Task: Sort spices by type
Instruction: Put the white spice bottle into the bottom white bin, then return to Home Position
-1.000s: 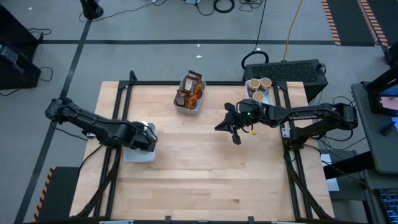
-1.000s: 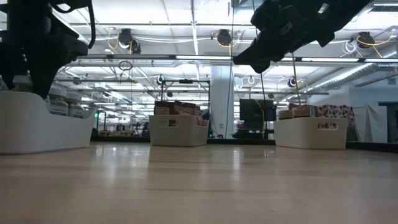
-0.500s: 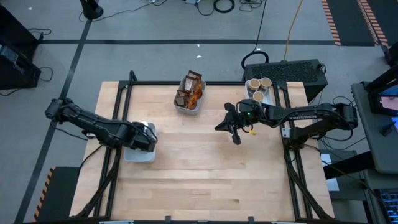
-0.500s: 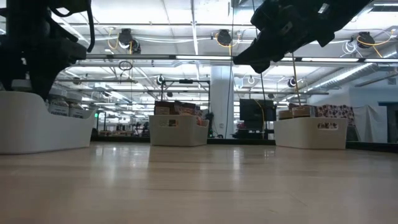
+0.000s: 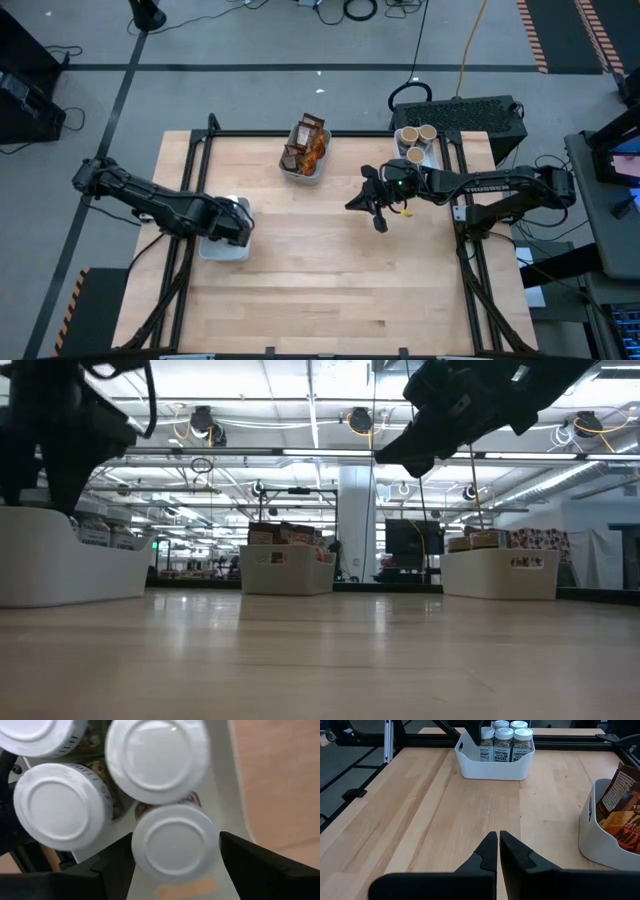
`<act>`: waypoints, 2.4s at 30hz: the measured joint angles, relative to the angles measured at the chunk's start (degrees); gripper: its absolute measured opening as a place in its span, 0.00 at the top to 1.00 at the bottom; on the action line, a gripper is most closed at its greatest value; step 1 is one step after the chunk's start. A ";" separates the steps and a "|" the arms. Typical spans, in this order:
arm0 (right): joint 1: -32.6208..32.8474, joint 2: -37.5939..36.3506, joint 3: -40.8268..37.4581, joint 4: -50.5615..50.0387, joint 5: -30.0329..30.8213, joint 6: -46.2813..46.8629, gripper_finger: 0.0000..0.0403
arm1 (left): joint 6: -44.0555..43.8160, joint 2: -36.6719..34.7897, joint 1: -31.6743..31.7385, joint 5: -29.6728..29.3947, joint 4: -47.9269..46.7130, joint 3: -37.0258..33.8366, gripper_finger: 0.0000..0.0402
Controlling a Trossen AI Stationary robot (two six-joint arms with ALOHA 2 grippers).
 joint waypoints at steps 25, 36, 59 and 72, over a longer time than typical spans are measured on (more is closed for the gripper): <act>0.02 -1.44 16.43 -17.12 0.29 -0.22 1.00 | 37.62 -0.01 10.45 -29.87 14.28 27.69 0.29; 0.72 -3.06 39.74 -53.45 3.66 7.29 1.00 | 76.21 5.73 29.04 3.63 59.78 27.80 0.29; 4.66 -43.25 7.69 -33.12 21.53 23.63 1.00 | 90.25 -12.13 51.12 21.05 36.26 27.27 0.29; 4.66 -51.30 -16.83 -14.62 21.29 34.95 1.00 | 76.96 -31.37 51.08 18.78 57.77 -2.34 0.29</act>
